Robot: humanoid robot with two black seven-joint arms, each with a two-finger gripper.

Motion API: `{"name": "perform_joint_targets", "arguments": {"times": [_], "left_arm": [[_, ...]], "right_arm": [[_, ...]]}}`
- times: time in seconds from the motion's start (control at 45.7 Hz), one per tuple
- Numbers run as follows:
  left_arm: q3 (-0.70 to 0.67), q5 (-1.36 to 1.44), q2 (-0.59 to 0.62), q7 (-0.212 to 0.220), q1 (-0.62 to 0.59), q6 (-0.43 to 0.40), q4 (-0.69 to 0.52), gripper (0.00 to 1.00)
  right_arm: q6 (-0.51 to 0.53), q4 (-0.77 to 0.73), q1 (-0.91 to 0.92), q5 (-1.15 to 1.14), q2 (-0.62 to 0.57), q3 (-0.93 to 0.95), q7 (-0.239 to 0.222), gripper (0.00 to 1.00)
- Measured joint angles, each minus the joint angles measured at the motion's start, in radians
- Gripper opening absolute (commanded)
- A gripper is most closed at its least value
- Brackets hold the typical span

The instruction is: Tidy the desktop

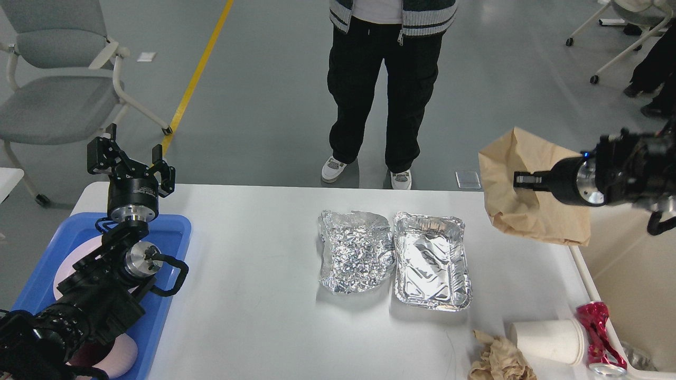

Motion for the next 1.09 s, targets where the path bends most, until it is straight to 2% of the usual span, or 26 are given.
{"name": "perform_joint_targets", "arguments": {"times": [0.066, 0.131, 0.153, 0.219, 0.263, 0.328, 0.438, 0.591, 0.744, 0.875, 1.028, 1.094], "left_arm": [[0.0, 0.0, 0.0, 0.0, 0.0, 0.0, 0.0, 0.96], [0.0, 0.0, 0.0, 0.0, 0.0, 0.0, 0.0, 0.96], [0.0, 0.0, 0.0, -0.001, 0.0, 0.0, 0.0, 0.96], [0.0, 0.0, 0.0, -0.002, 0.0, 0.0, 0.0, 0.96], [0.0, 0.0, 0.0, -0.002, 0.0, 0.0, 0.0, 0.96], [0.0, 0.0, 0.0, -0.002, 0.0, 0.0, 0.0, 0.96], [0.0, 0.0, 0.0, -0.002, 0.0, 0.001, 0.0, 0.96], [0.0, 0.0, 0.0, -0.002, 0.0, 0.001, 0.0, 0.96], [0.0, 0.0, 0.0, 0.0, 0.0, 0.001, 0.0, 0.96], [-0.001, 0.0, 0.0, 0.0, 0.0, 0.001, 0.0, 0.96], [-0.001, 0.0, 0.0, 0.0, 0.0, 0.001, 0.0, 0.96], [-0.001, 0.0, 0.0, 0.0, 0.0, 0.001, 0.0, 0.96]], "right_arm": [[0.148, 0.044, 0.15, -0.03, -0.024, 0.014, 0.018, 0.0], [0.331, 0.07, 0.295, -0.051, -0.043, 0.038, 0.022, 0.0], [0.433, 0.082, 0.365, -0.059, -0.05, 0.057, 0.023, 0.0], [0.592, 0.113, 0.468, -0.072, -0.055, 0.089, 0.023, 0.0], [0.663, 0.145, 0.522, -0.078, -0.055, 0.108, 0.02, 0.0], [0.71, 0.204, 0.584, -0.083, -0.049, 0.141, 0.013, 0.0], [0.665, 0.254, 0.61, -0.085, -0.034, 0.168, -0.005, 0.0], [0.487, 0.196, 0.475, -0.087, -0.034, 0.076, -0.018, 0.0], [0.357, 0.002, 0.194, -0.077, -0.141, -0.062, -0.018, 0.0], [0.312, -0.293, -0.127, -0.052, -0.318, -0.08, -0.019, 0.0], [0.22, -0.506, -0.42, 0.118, -0.407, -0.077, -0.027, 0.0], [0.155, -0.573, -0.536, 0.232, -0.415, -0.076, -0.054, 0.0]]}}
